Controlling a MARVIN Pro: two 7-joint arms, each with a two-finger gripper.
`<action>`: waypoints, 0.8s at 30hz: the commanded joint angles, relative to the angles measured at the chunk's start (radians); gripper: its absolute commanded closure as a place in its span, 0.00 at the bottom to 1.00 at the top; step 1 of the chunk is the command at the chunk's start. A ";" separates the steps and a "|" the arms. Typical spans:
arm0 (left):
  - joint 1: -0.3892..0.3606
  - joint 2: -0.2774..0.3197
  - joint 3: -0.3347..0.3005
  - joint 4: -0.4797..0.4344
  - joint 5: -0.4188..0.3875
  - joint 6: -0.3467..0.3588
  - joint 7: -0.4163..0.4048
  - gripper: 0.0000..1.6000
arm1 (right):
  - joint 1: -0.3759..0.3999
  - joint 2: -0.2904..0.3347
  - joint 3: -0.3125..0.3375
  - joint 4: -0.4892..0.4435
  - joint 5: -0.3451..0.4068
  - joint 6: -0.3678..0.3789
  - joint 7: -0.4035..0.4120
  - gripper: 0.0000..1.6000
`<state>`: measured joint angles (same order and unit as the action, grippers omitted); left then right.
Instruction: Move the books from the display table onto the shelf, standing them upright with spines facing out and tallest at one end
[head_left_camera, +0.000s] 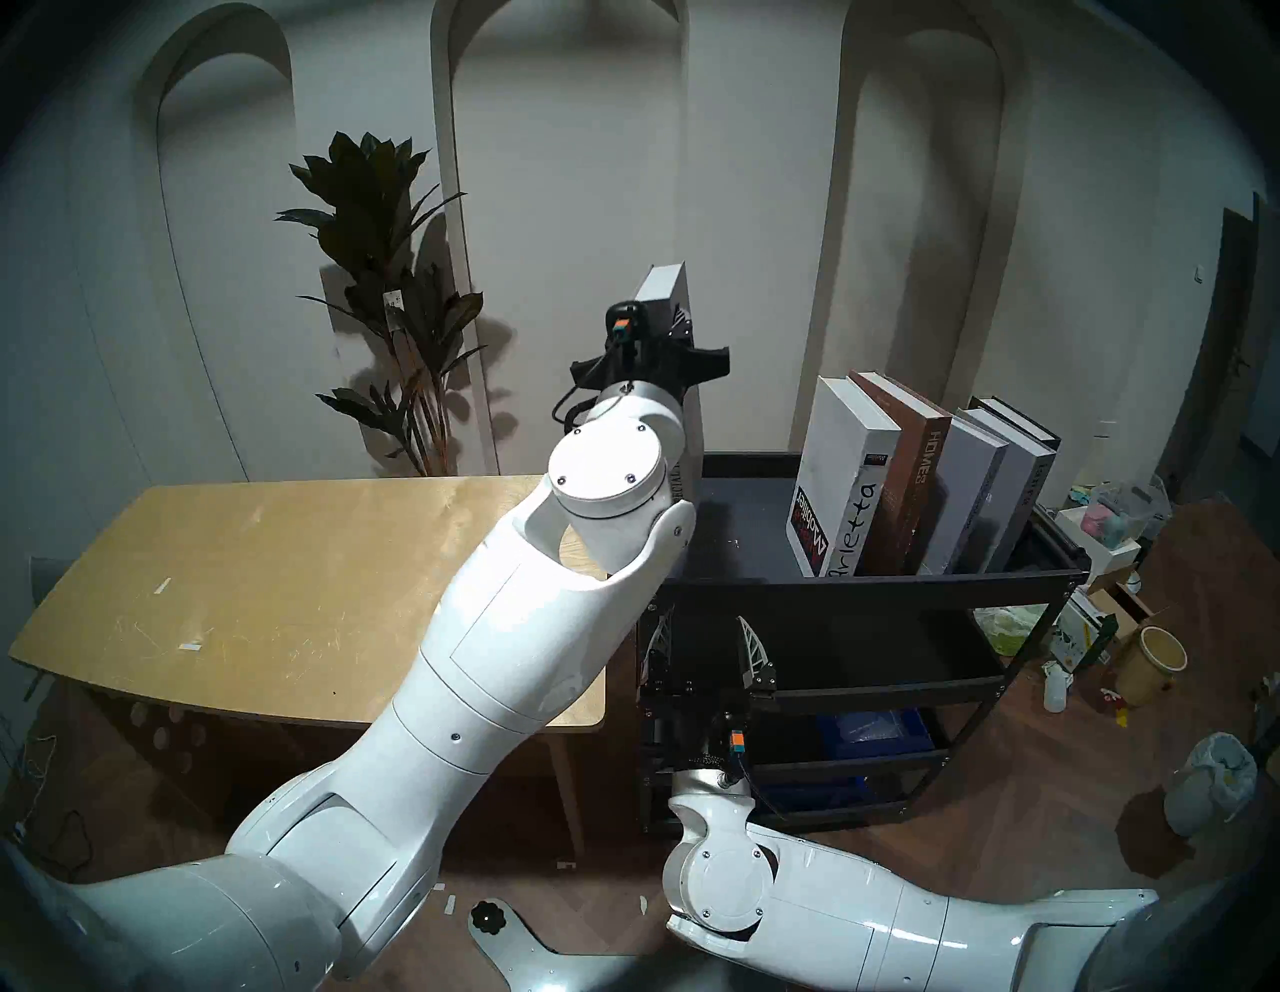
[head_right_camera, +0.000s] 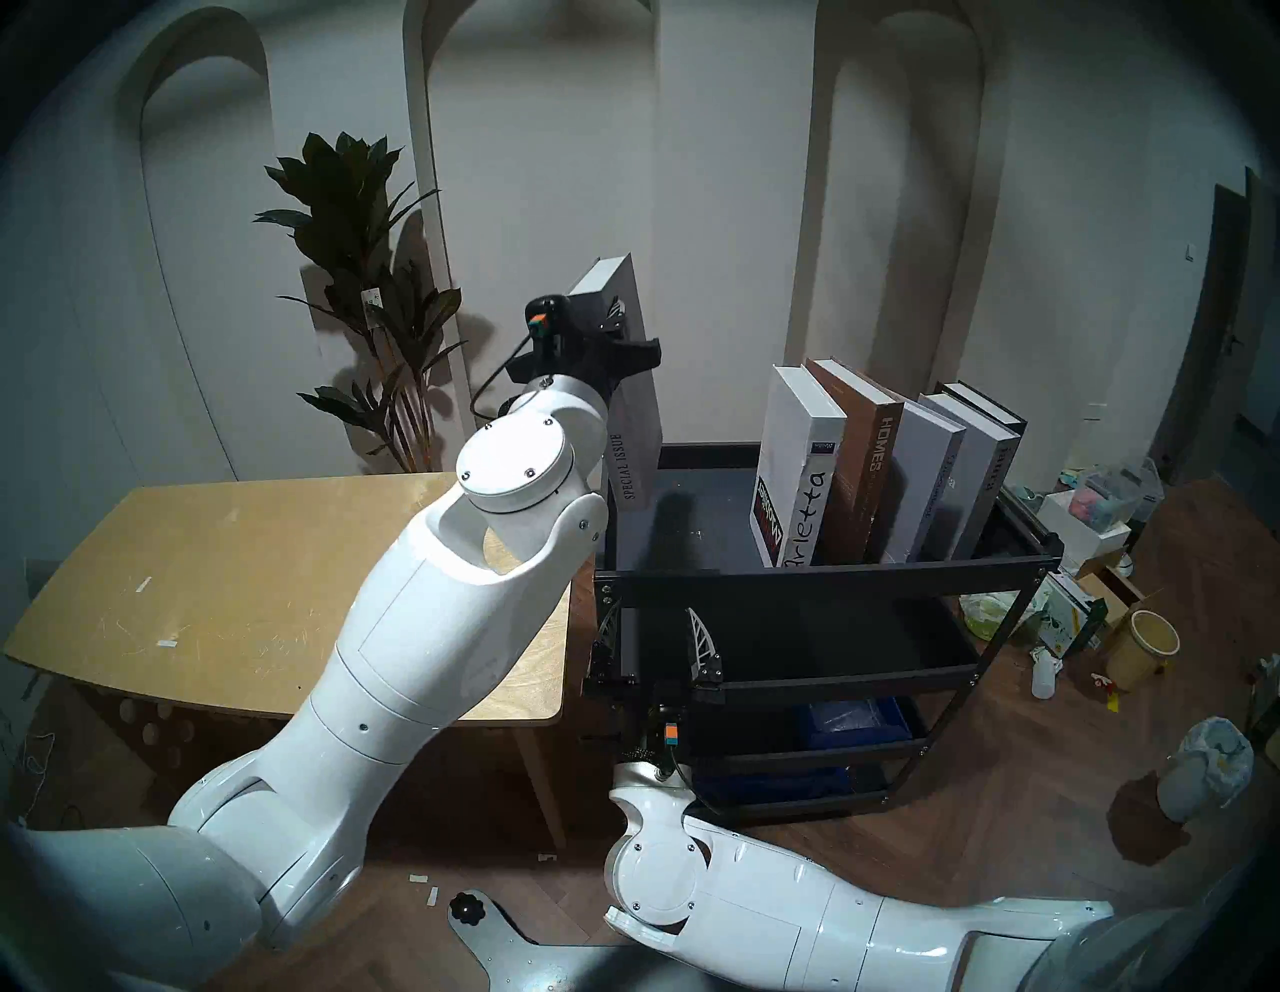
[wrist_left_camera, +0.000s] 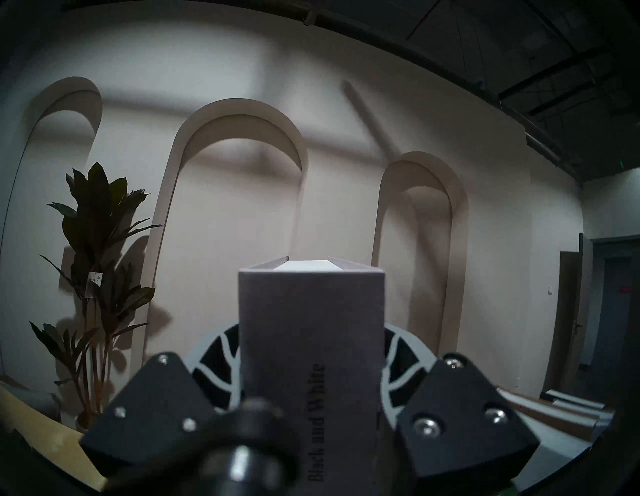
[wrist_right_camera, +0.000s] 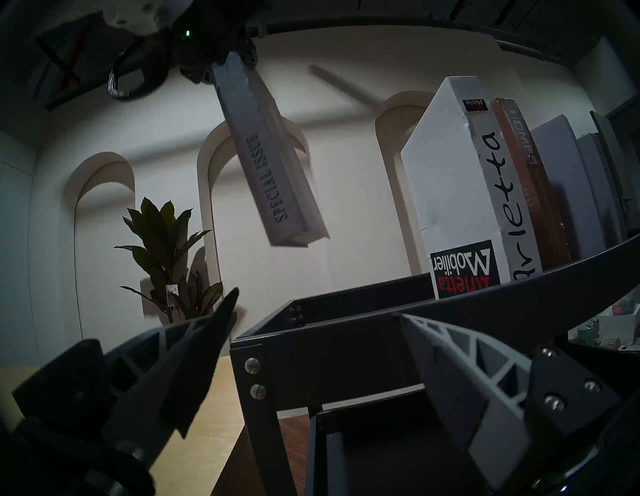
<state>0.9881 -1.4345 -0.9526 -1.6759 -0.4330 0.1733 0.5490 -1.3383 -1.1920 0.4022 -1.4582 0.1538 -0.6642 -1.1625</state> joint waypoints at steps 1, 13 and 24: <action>-0.096 -0.032 -0.001 0.050 0.032 -0.052 -0.017 1.00 | -0.002 -0.003 0.003 -0.018 -0.006 0.003 -0.009 0.00; -0.097 -0.103 0.049 0.094 0.047 -0.042 0.012 1.00 | -0.001 -0.003 0.002 -0.019 -0.008 0.006 -0.013 0.00; -0.081 -0.077 0.069 0.144 0.085 -0.084 0.040 1.00 | -0.002 -0.002 0.002 -0.021 -0.009 0.007 -0.015 0.00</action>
<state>0.9330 -1.5156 -0.8742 -1.5448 -0.3724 0.1239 0.5835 -1.3403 -1.1919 0.4027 -1.4614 0.1510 -0.6543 -1.1733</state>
